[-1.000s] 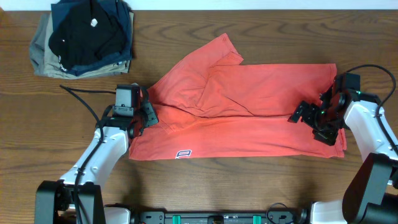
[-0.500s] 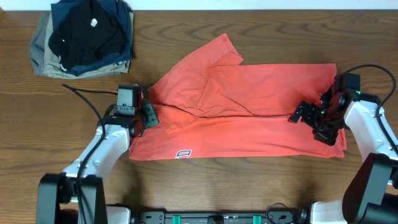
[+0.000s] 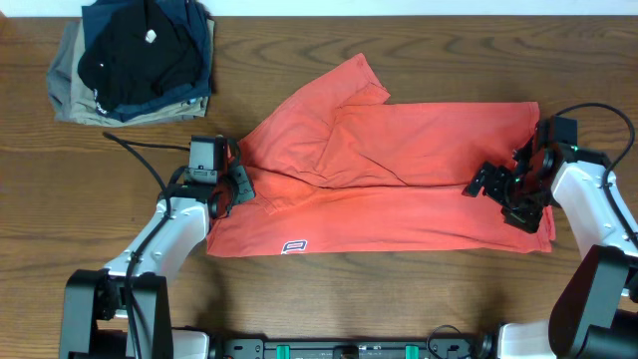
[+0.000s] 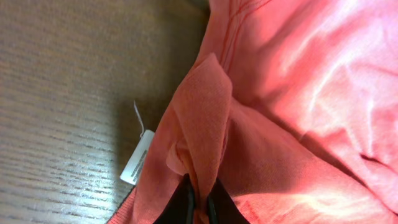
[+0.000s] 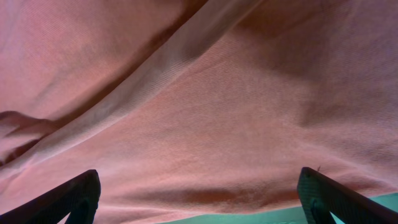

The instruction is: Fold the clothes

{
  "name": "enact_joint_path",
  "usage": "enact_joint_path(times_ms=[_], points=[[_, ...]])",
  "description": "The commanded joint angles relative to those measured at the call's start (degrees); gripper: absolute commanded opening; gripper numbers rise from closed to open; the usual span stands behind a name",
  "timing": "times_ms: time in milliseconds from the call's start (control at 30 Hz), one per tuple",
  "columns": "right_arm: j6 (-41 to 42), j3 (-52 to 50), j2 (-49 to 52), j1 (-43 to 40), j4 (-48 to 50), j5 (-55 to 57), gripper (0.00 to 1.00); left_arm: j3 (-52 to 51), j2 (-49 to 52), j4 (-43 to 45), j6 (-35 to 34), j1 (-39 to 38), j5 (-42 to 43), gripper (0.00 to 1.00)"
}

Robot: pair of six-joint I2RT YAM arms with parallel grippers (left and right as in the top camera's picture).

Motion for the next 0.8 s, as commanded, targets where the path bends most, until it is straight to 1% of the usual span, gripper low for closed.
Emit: enact_joint_path(times_ms=[0, 33, 200, 367, 400, 433, 500, 533, 633, 667, 767], points=[[-1.0, 0.9, 0.1, 0.5, 0.1, 1.4, 0.99, 1.4, -1.2, 1.3, 0.3, 0.2, -0.4, 0.06], [-1.0, 0.9, 0.1, 0.5, 0.1, 1.4, 0.99, 1.4, -1.2, 1.9, -0.2, 0.2, -0.4, 0.05], [-1.0, 0.9, 0.1, 0.5, 0.2, 1.4, 0.99, 1.3, -1.2, 7.2, -5.6, 0.2, -0.4, 0.06], [-1.0, 0.9, 0.1, 0.5, 0.0, 1.4, 0.99, 1.3, -1.2, 13.4, -9.1, 0.2, -0.5, 0.06], [-1.0, 0.9, 0.1, 0.5, 0.0, 1.4, 0.99, 1.3, -1.2, 14.4, -9.6, 0.2, -0.5, 0.07], [-1.0, 0.9, 0.1, 0.5, 0.0, 1.4, 0.99, 1.3, -1.2, 15.0, -9.9, 0.2, -0.5, 0.14], [-1.0, 0.9, 0.1, 0.5, 0.0, 1.4, 0.99, 1.3, -1.2, 16.2, -10.0, 0.2, -0.5, 0.17], [-1.0, 0.9, 0.1, 0.5, 0.0, 1.4, 0.99, 1.3, -1.2, 16.5, -10.0, 0.2, -0.5, 0.28], [-1.0, 0.9, 0.1, 0.5, 0.0, 1.4, 0.99, 1.3, -1.2, 16.5, -10.0, 0.2, -0.5, 0.92], [-1.0, 0.9, 0.1, 0.5, 0.0, 1.4, 0.99, 1.3, -1.2, 16.5, -10.0, 0.2, -0.5, 0.98], [-1.0, 0.9, 0.1, 0.5, -0.2, 1.4, 0.99, 1.3, -1.5, 16.0, -9.9, 0.2, 0.2, 0.98]])
